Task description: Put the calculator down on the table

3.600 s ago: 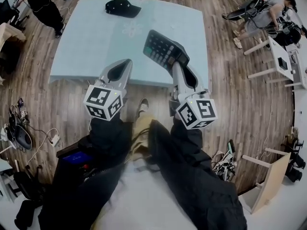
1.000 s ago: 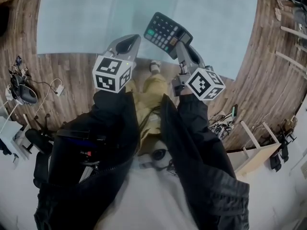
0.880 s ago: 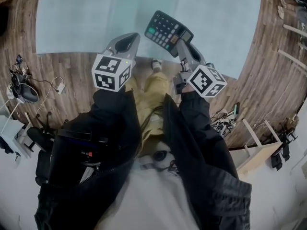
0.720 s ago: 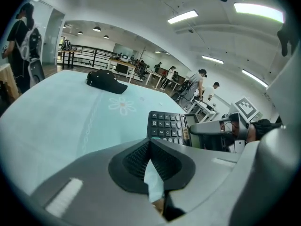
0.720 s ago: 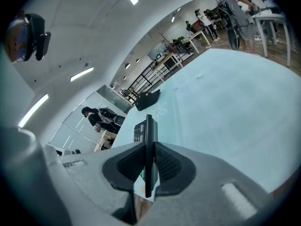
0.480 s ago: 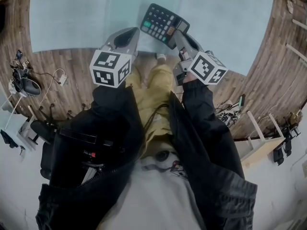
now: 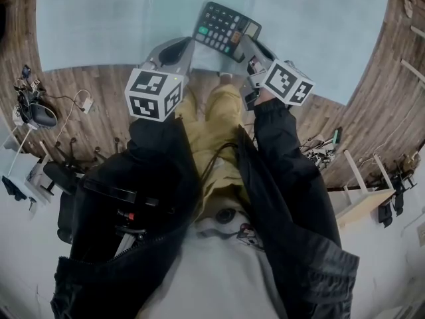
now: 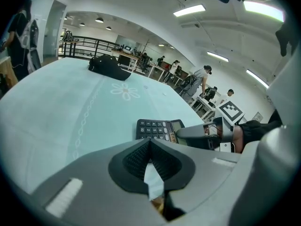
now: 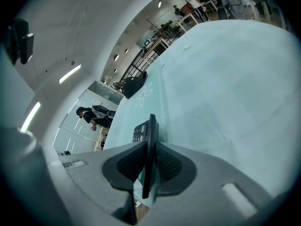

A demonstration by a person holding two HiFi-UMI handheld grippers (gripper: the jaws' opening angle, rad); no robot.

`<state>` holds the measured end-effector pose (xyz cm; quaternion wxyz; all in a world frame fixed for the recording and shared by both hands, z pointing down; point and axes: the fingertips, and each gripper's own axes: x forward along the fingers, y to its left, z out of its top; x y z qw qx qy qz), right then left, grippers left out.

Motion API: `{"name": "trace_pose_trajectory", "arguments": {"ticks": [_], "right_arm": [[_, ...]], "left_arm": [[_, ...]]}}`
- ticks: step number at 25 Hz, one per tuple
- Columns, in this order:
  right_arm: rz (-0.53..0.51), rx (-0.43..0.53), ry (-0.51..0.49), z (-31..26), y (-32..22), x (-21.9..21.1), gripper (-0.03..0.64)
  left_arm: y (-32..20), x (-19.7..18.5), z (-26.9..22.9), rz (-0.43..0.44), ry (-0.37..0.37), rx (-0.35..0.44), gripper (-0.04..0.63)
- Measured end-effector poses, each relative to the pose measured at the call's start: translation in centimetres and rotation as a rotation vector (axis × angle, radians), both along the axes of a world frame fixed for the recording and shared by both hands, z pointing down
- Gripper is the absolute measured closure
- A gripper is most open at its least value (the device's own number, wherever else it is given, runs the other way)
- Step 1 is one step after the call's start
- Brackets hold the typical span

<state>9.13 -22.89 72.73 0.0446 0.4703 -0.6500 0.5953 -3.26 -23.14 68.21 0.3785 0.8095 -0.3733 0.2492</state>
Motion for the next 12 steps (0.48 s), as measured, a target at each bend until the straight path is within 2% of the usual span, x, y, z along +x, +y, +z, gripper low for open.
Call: {"name": "trace_pose_trajectory", "arguments": {"ticks": [5,10,12], "right_arm": [[-0.042,0.018,0.087,0.33,-0.28,0.33,0.56],[-0.074,-0.003,0.127,0.98,-0.05,0.28,0.545],[-0.086,0.003,0.153,0.99,-0.05,0.55,0.512]], "left_arm": [[0.58,0.03,0.0,-0.003,0.003,0.001,0.598],[0.99,-0.14,-0.21,-0.003,0.002,0.006,0.598],[0.97,0.02,-0.64,0.0,0.005,0.018,0.598]]}}
